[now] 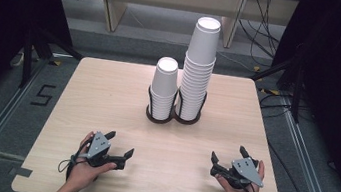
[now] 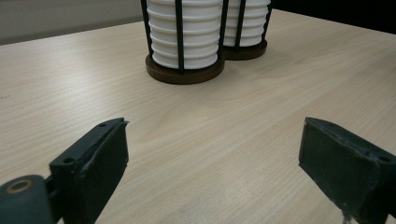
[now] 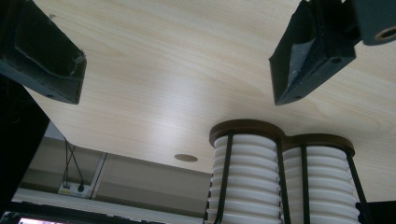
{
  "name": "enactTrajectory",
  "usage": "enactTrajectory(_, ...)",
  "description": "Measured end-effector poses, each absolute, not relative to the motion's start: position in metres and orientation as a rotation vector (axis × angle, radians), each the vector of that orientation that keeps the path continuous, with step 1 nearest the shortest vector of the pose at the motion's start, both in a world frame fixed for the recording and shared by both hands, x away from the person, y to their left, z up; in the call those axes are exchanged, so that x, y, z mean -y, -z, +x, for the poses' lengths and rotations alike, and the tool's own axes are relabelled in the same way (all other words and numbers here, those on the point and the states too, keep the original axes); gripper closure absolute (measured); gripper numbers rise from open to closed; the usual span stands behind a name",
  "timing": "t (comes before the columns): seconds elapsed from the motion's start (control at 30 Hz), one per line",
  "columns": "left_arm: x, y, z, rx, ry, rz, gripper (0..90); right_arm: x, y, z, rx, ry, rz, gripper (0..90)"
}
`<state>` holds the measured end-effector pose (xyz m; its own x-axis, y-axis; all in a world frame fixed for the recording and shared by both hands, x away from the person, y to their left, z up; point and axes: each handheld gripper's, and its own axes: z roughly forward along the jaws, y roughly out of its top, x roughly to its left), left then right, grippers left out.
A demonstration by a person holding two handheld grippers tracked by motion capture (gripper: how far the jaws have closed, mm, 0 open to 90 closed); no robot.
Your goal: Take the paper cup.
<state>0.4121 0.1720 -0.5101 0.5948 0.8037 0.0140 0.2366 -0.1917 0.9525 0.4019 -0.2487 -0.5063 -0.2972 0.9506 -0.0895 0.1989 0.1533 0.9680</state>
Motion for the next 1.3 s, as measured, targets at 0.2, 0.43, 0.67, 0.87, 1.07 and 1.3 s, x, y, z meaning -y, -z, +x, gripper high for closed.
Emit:
enactTrajectory(0.2,-0.17,0.51,0.413,-0.883,-0.645,1.735,1.7,0.249,0.506,0.401,-1.657,-1.214,1.128,5.1)
enactTrajectory(0.43,-0.17,0.509,0.414,-0.886,-0.661,1.713,3.2,0.249,0.506,0.403,-1.663,-1.202,1.128,5.4)
enactTrajectory(0.67,-0.17,0.503,0.421,-0.915,-0.648,1.686,5.5,0.248,0.506,0.403,-1.658,-1.17,1.11,5.7)
enactTrajectory(0.87,-0.16,0.498,0.436,-0.884,-0.647,1.718,3.9,0.249,0.505,0.404,-1.668,-1.177,1.112,5.6)
enactTrajectory(1.07,-0.138,0.484,0.452,-0.859,-0.618,1.708,3.4,0.247,0.506,0.403,-1.676,-1.177,1.115,5.6)
enactTrajectory(1.3,-0.116,0.437,0.477,-0.807,-0.607,1.674,3.1,0.246,0.506,0.403,-1.677,-1.183,1.127,5.6)
